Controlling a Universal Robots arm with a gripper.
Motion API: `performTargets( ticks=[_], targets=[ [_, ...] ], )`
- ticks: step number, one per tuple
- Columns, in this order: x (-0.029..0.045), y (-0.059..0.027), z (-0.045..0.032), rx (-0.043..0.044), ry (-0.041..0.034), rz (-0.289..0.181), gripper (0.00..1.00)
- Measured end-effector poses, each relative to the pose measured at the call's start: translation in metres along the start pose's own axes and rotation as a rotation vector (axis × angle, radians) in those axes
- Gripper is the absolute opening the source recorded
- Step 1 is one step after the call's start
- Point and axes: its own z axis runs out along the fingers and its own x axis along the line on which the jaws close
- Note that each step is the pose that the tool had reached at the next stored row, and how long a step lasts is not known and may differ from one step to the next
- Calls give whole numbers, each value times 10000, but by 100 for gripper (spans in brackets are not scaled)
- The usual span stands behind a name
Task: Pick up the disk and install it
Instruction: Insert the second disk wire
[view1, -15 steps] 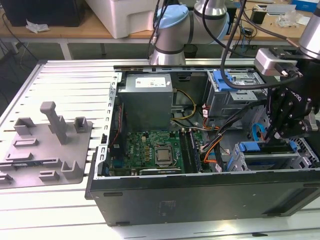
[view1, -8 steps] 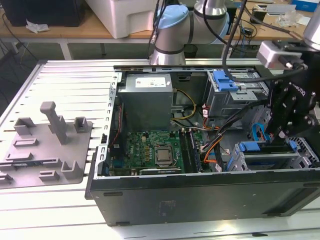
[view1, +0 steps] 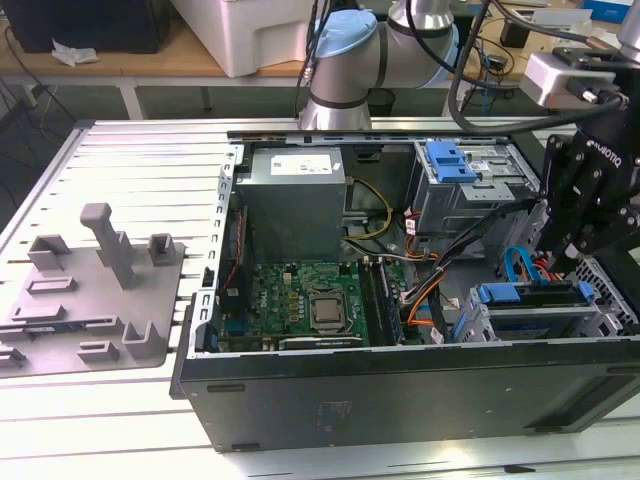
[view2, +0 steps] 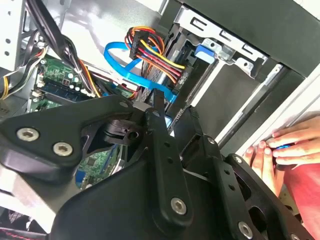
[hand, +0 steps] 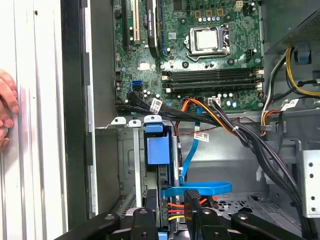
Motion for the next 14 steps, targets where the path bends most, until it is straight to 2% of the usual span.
performTargets(
  ticks=[5,13,14],
  targets=[
    [-21,59,-90,66,-3,5,36],
    [-19,176,-98,236,-7,22,35],
    [-18,190,-97,246,2,24,21]
  ],
)
